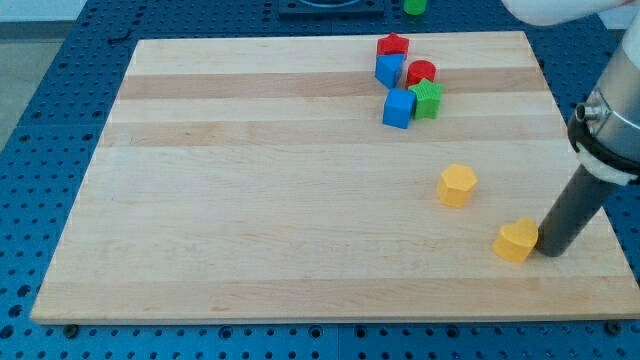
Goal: Nudge the yellow hexagon towards left
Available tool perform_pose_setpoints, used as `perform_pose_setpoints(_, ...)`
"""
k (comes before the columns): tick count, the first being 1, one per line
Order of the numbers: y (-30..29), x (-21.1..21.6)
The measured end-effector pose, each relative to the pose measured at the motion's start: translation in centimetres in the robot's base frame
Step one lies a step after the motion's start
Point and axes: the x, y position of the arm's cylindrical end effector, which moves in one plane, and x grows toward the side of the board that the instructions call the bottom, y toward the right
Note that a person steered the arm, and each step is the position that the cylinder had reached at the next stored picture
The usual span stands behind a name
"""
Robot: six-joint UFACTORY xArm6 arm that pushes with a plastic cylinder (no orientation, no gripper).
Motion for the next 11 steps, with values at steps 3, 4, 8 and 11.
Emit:
perform_pose_setpoints(3, 2.7, -13.0)
perform_pose_setpoints(4, 0.4, -15.9)
perform_pose_setpoints(8, -5.0, -5.0)
perform_pose_setpoints(11, -8.5, -13.4)
